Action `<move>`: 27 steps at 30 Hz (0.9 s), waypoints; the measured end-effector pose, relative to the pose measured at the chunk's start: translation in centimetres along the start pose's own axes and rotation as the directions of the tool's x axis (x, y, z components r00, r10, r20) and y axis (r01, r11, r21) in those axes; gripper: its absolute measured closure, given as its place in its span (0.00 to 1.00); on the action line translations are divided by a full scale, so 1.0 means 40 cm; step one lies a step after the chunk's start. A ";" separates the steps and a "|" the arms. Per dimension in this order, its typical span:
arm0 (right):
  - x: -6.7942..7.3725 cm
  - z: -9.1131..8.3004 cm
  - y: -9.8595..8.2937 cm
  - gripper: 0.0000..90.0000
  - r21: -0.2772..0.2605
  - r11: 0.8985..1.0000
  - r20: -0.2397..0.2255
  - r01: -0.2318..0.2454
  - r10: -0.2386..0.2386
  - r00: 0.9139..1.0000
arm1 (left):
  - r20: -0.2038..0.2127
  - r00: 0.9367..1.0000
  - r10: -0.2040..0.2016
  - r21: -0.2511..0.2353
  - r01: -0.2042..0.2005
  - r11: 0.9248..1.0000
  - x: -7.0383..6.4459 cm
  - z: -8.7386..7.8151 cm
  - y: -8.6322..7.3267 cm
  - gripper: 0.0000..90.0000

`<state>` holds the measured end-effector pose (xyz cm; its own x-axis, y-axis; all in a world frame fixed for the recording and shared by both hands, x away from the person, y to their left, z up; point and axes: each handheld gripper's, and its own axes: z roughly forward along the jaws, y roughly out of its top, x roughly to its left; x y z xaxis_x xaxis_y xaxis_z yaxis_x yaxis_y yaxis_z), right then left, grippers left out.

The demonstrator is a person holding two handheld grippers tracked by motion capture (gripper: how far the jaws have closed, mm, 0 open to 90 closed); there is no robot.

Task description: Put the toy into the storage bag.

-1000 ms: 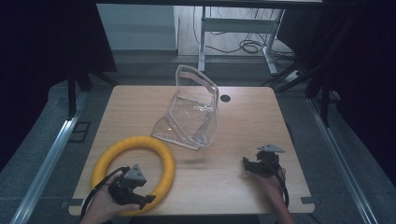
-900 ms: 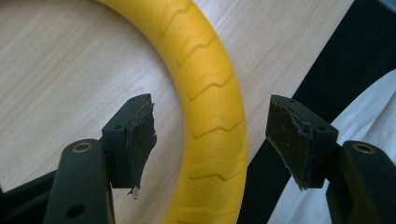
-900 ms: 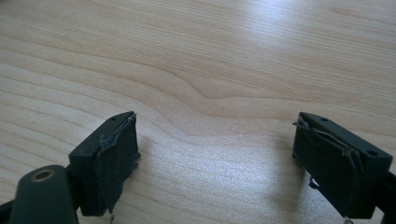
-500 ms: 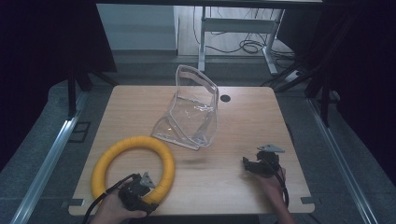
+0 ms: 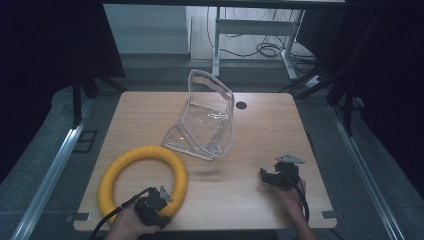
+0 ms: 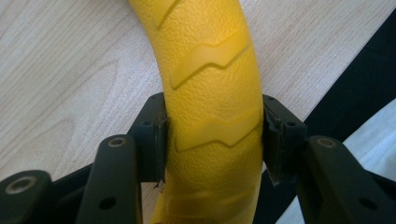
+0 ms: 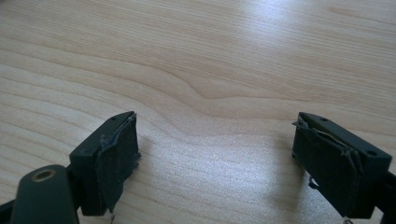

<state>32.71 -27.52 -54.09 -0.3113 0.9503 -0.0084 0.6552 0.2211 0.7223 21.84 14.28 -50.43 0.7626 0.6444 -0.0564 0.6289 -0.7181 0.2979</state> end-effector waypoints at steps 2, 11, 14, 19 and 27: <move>0.000 0.000 0.000 0.16 -0.002 1.000 -0.001 -0.001 0.001 1.000 | 0.006 1.000 -0.009 -0.012 0.009 1.000 0.002 0.000 0.000 0.56; 0.000 -0.001 0.000 0.16 0.002 1.000 0.000 0.001 -0.001 1.000 | 0.091 0.995 -0.051 -0.170 0.066 0.983 0.032 -0.062 -0.023 0.56; 0.000 -0.001 0.000 0.16 0.003 1.000 0.000 0.000 0.000 1.000 | 0.138 0.988 -0.067 -0.247 0.100 0.964 0.053 -0.103 -0.036 0.56; 0.001 0.000 0.000 0.16 0.001 1.000 -0.002 -0.004 0.004 1.000 | 0.185 0.979 -0.082 -0.338 0.142 0.930 0.082 -0.147 -0.052 0.56; 0.000 0.000 0.000 0.16 0.001 1.000 0.000 -0.002 0.002 1.000 | 0.245 0.963 -0.111 -0.440 0.212 0.873 0.120 -0.202 -0.070 0.57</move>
<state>32.70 -27.51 -54.06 -0.3100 0.9507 -0.0067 0.6568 0.2193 0.7215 22.52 21.50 -43.85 0.7019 0.6359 -0.3210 0.6442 -0.3744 0.6669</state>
